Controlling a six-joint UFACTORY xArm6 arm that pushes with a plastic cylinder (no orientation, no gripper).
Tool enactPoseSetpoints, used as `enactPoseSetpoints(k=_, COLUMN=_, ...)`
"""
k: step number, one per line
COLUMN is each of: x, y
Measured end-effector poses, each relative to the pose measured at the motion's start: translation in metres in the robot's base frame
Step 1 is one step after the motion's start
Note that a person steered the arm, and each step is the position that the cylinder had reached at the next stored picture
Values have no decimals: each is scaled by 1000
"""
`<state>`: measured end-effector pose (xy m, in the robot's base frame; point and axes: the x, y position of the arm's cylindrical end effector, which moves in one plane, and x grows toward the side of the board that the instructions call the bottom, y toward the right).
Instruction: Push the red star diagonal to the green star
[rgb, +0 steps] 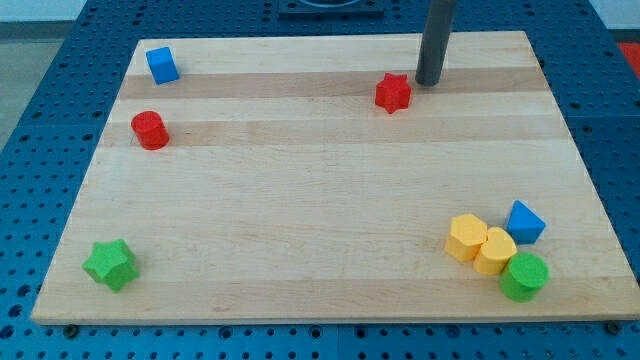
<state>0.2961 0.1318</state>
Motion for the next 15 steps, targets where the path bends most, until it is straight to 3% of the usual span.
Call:
enactPoseSetpoints(k=1, x=-23, y=-23)
enactPoseSetpoints(k=3, x=-33, y=-140)
enactPoseSetpoints(k=4, x=17, y=-140)
enactPoseSetpoints(k=5, x=33, y=-139)
enactPoseSetpoints(k=7, x=19, y=-114)
enactPoseSetpoints(k=10, x=24, y=17)
enactPoseSetpoints(k=12, x=24, y=61)
enactPoseSetpoints(k=15, x=38, y=-14)
